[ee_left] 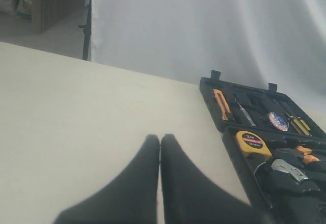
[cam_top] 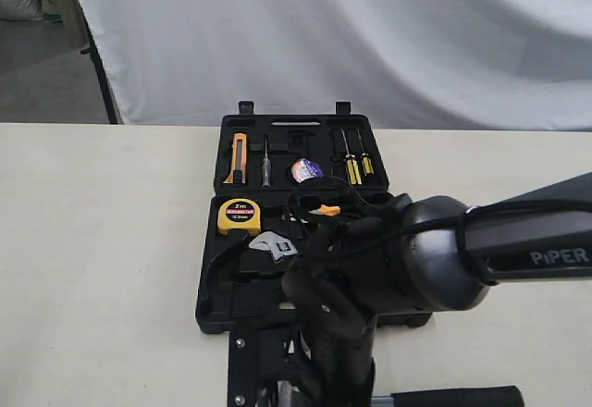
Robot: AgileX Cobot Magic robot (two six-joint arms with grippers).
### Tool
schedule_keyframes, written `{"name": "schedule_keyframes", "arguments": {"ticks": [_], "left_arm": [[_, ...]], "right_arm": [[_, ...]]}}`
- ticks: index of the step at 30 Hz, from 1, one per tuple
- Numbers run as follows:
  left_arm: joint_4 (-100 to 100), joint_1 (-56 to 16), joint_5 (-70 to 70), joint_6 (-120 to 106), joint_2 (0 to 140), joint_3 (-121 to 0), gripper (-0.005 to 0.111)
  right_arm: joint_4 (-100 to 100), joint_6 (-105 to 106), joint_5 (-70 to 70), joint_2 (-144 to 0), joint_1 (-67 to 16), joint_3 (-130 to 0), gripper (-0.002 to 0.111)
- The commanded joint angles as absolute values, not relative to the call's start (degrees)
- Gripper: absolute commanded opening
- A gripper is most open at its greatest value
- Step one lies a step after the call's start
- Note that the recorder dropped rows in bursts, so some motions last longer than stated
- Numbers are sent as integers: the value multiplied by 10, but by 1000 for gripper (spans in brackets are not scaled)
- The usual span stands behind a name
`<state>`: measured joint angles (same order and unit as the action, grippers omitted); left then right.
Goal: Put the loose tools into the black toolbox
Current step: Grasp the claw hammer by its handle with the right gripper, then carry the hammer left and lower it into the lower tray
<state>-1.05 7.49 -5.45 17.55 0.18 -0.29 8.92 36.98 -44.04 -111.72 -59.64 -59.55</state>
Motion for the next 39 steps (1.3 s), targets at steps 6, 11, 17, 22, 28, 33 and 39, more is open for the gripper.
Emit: {"name": "schedule_keyframes", "arguments": {"ticks": [6,11,17,22,28,33,39], "left_arm": [[-13,89,-50,178,0,-4,1],[-13,89,-50,178,0,-4,1],[-13,89,-50,178,0,-4,1],[-13,89,-50,178,0,-4,1],[-13,89,-50,178,0,-4,1],[-13,89,-50,178,0,-4,1],[-13,89,-50,178,0,-4,1]], "right_arm": [[43,347,-319,-1145,-601,-585,0],[43,346,-333,-1118,-601,-585,0],[46,322,-335,-1066,-601,-585,0],[50,322,-335,-1027,-601,-585,0],[109,299,-331,-997,-601,-587,0],[175,261,-383,-1000,-601,-635,0],[196,257,-377,-1034,-578,-734,0]]}}
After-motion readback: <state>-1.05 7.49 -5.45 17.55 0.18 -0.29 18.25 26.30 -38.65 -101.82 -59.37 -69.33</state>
